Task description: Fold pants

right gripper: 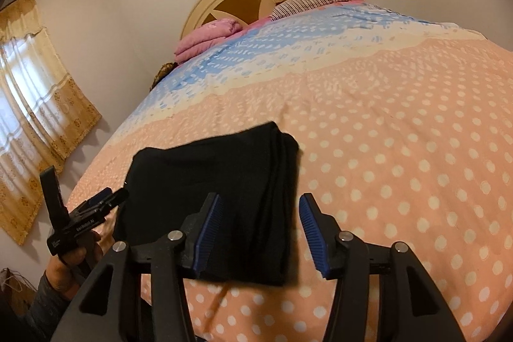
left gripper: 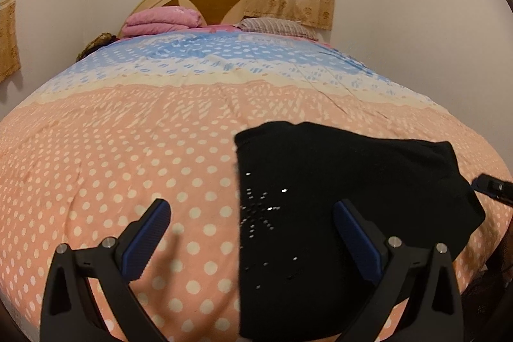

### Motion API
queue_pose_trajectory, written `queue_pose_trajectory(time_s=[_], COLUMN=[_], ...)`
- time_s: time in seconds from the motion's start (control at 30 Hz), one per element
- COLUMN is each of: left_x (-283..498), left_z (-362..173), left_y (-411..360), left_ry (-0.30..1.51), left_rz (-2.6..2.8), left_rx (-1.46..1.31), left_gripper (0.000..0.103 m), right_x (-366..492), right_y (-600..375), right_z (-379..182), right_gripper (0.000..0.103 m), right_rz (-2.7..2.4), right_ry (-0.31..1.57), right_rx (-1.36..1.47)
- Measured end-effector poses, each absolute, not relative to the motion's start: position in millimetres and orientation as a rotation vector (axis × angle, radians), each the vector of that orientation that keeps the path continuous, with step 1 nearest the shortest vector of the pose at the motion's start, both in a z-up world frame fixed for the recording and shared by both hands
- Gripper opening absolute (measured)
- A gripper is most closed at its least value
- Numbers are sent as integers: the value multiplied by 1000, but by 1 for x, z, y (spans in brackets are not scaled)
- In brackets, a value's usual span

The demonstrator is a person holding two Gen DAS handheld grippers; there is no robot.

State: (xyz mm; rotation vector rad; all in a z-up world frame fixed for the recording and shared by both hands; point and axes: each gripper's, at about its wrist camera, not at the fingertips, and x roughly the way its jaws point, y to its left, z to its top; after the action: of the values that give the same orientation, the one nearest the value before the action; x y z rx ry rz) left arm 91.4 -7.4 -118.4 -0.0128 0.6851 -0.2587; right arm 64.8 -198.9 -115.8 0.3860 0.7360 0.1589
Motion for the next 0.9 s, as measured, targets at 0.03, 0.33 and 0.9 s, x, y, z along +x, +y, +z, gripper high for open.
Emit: queue_pose_trajectory(time_s=[0.03,0.33,0.9], left_x=[94,107,115], left_z=[-120,-139,-140], left_y=[-9,2,4], left_ry=[692,753,789], left_rz=[-263,-319,-398], left_rx=[-9,-99,-149], left_gripper=[103,103,103], right_x=[69,87,93], right_y=[-198,-206,-211], right_z=[-117,-146,-154], right_gripper=[58,58,50], right_rz=[159,179,245], right_ry=[742,797,766], right_rx=[387,457,565])
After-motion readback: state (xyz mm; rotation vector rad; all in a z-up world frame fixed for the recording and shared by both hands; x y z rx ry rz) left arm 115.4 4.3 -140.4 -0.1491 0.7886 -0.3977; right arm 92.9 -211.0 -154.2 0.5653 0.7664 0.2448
